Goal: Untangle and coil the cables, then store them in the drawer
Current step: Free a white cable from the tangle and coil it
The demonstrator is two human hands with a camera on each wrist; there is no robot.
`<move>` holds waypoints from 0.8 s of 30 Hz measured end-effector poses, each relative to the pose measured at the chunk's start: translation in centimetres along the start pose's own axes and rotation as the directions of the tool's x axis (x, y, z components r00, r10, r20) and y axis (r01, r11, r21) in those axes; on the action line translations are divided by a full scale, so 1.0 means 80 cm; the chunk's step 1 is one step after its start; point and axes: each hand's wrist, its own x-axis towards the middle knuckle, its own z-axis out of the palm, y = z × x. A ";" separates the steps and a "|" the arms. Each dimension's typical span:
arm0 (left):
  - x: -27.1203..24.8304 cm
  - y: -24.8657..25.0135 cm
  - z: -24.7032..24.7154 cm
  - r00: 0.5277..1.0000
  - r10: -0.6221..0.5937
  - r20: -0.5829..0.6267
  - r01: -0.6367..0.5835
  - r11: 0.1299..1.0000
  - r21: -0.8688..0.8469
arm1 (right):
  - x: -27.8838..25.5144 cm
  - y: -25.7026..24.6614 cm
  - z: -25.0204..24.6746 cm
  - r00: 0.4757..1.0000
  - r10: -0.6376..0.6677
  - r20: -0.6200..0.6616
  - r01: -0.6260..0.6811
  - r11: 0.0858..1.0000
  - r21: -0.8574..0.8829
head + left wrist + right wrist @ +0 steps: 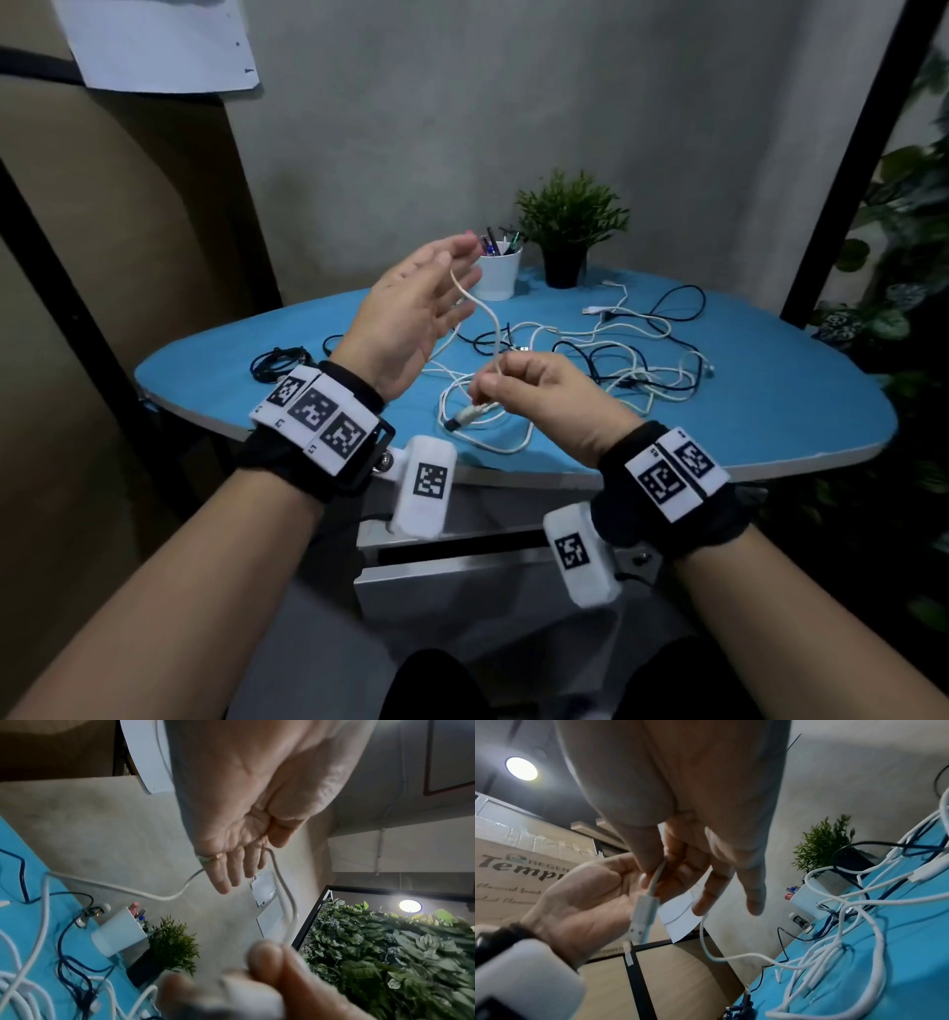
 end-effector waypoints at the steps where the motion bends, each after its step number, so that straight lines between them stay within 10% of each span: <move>1: 0.001 -0.001 -0.001 1.000 -0.011 -0.013 0.011 1.000 0.022 | -0.002 0.000 -0.005 1.000 0.001 -0.030 -0.001 1.000 0.012; 9: -0.004 -0.040 0.014 0.991 -0.090 0.096 0.012 0.787 0.617 | -0.018 -0.036 -0.044 0.961 0.054 -0.273 0.128 0.786 0.605; 14: -0.017 -0.070 0.042 0.917 -0.314 0.247 -0.100 0.419 0.903 | -0.019 -0.042 -0.059 0.927 0.046 -0.373 0.231 0.712 0.663; 20: -0.024 -0.072 0.045 0.884 -0.337 0.325 -0.286 0.160 0.945 | -0.022 -0.011 -0.074 0.845 0.006 -0.534 0.037 0.997 0.069; 24: -0.015 -0.054 0.038 0.913 -0.237 0.331 -0.327 0.056 0.943 | -0.030 -0.001 -0.081 0.914 0.056 -0.401 -0.217 0.903 -0.370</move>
